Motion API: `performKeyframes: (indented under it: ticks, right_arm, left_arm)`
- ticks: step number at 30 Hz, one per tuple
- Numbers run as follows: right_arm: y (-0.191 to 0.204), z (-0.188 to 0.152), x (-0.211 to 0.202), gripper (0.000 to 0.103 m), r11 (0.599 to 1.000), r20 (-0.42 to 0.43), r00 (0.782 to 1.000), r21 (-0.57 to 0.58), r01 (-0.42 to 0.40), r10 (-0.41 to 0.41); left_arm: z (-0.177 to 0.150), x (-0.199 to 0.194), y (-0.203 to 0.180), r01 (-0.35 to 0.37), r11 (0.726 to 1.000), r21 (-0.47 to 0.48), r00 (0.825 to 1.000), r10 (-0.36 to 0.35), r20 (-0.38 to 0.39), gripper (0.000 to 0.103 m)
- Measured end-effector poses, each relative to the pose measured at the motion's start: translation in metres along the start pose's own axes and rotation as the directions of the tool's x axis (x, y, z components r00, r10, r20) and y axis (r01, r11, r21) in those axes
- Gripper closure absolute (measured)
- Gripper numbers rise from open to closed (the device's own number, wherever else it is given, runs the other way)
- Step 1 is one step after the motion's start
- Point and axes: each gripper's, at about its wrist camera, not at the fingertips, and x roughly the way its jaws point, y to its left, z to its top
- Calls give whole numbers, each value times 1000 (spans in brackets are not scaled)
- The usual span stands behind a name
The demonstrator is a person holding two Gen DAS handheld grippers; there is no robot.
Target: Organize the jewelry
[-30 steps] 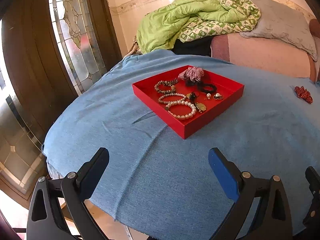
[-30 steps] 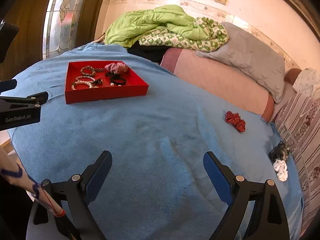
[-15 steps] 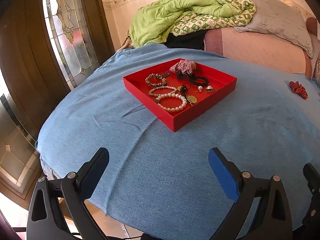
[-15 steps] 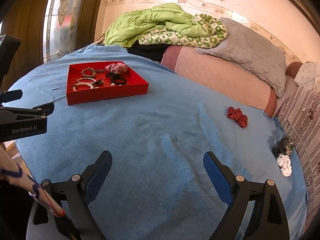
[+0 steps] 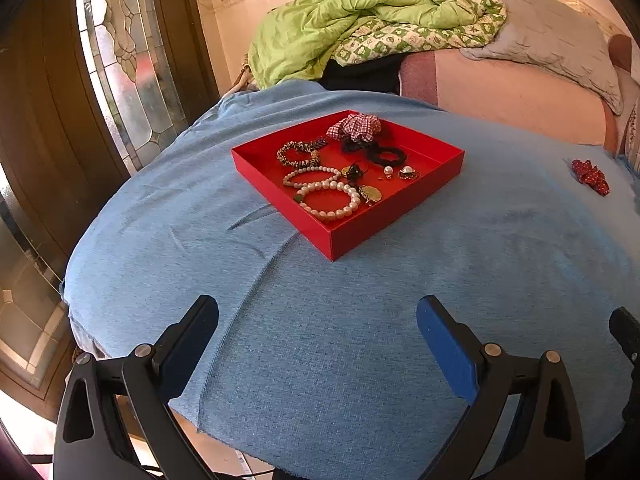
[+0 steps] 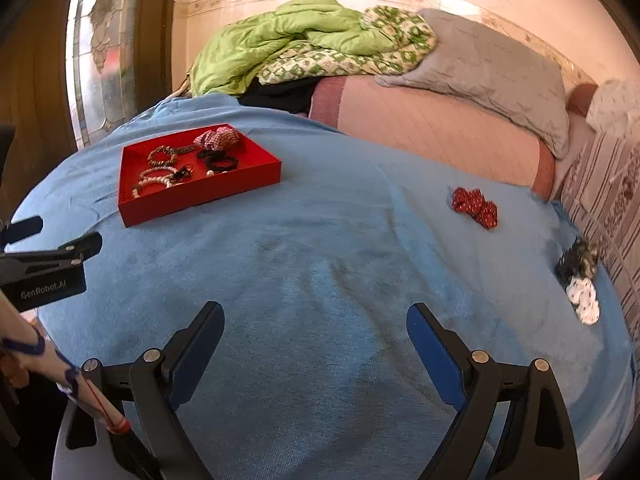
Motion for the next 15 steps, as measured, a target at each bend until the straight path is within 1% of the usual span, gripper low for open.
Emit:
performKeyframes:
  ticks: [15]
  right_arm:
    - [1, -1, -1, 8, 1000, 0, 1000, -12, -1, 1]
  left_arm:
    - [-1, -1, -1, -6, 1000, 0, 1000, 6, 0, 4]
